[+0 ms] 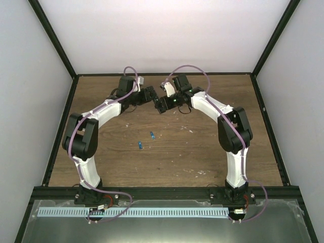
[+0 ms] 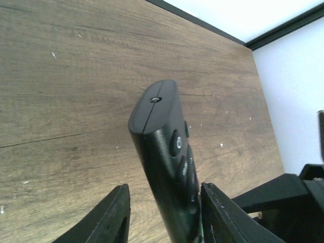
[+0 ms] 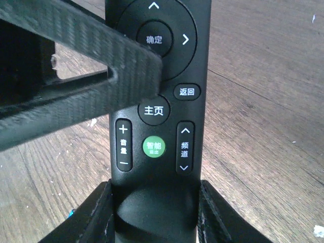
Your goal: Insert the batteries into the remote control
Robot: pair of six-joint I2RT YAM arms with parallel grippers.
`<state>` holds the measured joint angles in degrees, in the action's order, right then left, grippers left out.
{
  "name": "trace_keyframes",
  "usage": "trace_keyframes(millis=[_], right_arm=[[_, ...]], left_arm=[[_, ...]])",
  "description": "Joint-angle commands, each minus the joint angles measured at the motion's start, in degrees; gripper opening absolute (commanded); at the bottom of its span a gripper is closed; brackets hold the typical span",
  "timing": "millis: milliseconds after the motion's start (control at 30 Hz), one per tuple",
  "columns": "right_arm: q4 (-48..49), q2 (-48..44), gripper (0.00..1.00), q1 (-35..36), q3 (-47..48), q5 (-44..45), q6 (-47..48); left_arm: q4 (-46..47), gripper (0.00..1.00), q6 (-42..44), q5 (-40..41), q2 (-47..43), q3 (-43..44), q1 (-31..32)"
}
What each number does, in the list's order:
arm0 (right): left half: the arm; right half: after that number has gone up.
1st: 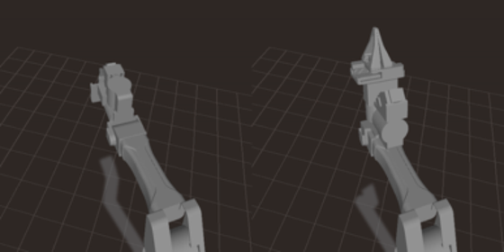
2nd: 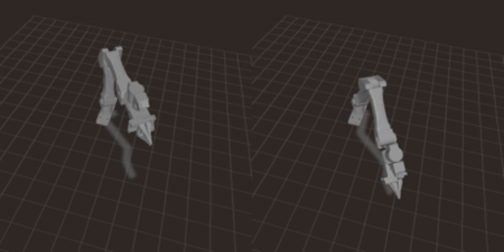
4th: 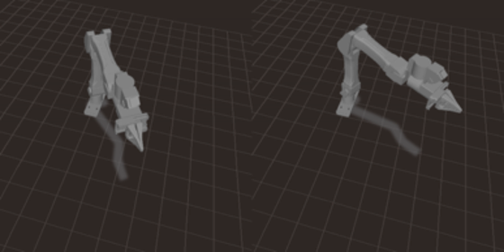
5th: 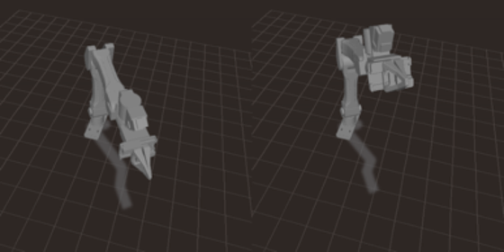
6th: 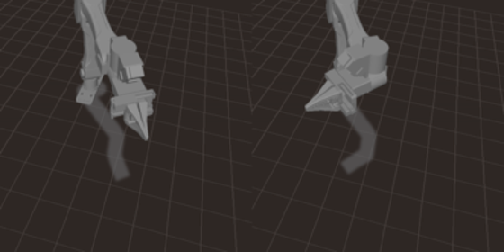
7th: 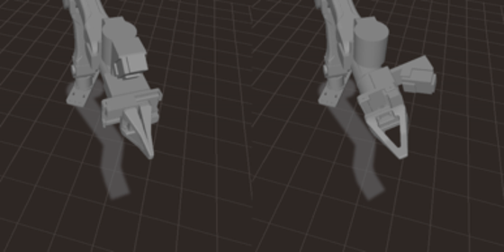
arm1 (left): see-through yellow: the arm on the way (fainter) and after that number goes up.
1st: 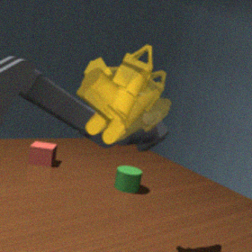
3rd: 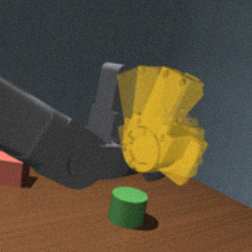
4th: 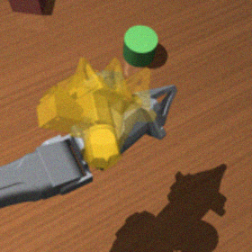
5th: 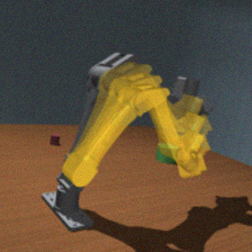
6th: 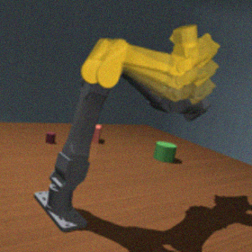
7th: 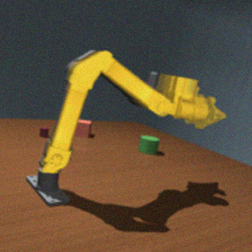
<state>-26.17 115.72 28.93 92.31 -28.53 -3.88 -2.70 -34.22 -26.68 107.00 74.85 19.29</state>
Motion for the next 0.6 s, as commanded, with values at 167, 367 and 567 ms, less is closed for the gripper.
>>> trace_keyframes(millis=[167, 367, 567], right_arm=[[1.25, -3.22, 0.27, 0.91, -0.03, 0.19, 1.25], [1.06, -3.12, 0.38, 0.98, -0.20, 1.66, 1.30], [3.17, -3.11, 0.55, 0.86, -2.37, 0.34, 0.61]], left_arm=[[0.31, 0.24, 0.85, -1.21, 1.22, 1.46, 0.31], [0.50, 0.15, 1.22, -1.39, 1.20, 1.72, 0.31], [1.80, 0.13, 1.79, -0.92, 0.37, 0.66, 0.31]])
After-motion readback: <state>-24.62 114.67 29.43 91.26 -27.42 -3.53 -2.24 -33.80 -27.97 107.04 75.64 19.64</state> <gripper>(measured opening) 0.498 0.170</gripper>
